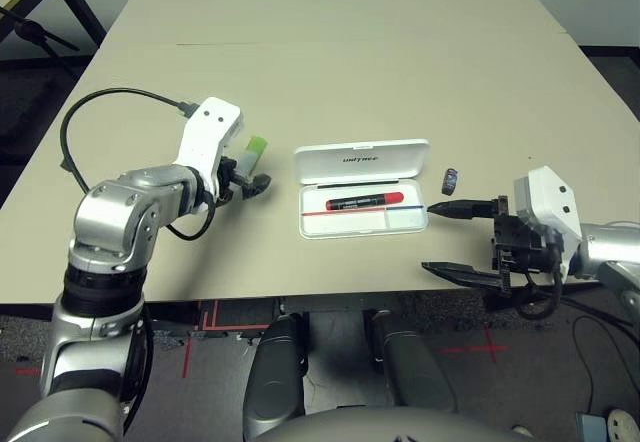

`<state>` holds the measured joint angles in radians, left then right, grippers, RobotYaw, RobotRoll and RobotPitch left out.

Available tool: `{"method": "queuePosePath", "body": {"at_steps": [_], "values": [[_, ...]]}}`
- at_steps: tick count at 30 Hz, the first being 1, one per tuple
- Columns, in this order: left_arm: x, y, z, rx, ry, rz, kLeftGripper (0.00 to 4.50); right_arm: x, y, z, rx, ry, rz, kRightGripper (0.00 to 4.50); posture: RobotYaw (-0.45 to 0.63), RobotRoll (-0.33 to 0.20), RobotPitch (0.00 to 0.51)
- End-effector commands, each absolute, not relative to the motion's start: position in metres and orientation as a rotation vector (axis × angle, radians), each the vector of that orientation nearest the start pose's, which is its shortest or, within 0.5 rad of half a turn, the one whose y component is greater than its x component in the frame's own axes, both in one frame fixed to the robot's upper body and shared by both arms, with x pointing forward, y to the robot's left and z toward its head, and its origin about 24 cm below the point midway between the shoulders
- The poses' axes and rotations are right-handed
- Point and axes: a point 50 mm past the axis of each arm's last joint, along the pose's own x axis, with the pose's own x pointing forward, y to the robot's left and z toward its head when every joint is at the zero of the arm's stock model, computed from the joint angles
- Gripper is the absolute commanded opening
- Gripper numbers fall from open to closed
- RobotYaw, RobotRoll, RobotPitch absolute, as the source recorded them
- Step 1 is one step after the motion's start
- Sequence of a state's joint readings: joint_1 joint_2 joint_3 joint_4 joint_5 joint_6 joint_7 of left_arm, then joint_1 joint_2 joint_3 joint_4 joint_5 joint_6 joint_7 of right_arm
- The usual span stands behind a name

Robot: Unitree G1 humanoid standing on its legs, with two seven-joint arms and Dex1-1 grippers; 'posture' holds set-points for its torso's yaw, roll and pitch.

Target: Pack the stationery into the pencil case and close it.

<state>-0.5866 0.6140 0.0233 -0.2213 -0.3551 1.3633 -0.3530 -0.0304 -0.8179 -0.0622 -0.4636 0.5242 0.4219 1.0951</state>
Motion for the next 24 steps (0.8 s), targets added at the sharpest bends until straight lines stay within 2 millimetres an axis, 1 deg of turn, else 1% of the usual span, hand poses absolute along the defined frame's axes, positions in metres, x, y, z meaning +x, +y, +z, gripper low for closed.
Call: {"method": "queuePosePath", "body": {"at_steps": [1,6,12,16,17,19,24], "values": [[0.308,0.213,0.160,0.220,0.631,-0.278,4.50,0.210,-0.191,0.143,-0.332,0.180,1.270,4.46,-0.05,0.000,0.185],[0.318,0.215,0.156,0.224,0.641,-0.279,4.50,0.209,-0.190,0.140,-0.334,0.180,1.272,4.46,-0.06,0.000,0.187],[0.327,0.209,0.148,0.180,0.648,-0.304,4.50,0.208,-0.188,0.136,-0.339,0.179,1.274,4.46,-0.07,0.000,0.188],[0.332,0.206,0.143,0.180,0.651,-0.306,4.50,0.207,-0.185,0.136,-0.344,0.174,1.274,4.46,-0.07,0.000,0.188],[0.333,0.206,0.142,0.180,0.651,-0.306,4.50,0.207,-0.185,0.136,-0.345,0.173,1.274,4.46,-0.09,0.000,0.187],[0.335,0.206,0.140,0.177,0.653,-0.307,4.50,0.208,-0.184,0.136,-0.347,0.171,1.274,4.46,-0.09,0.000,0.187],[0.335,0.206,0.134,0.175,0.667,-0.313,4.50,0.208,-0.184,0.137,-0.352,0.168,1.273,4.46,-0.09,0.000,0.187]]}}
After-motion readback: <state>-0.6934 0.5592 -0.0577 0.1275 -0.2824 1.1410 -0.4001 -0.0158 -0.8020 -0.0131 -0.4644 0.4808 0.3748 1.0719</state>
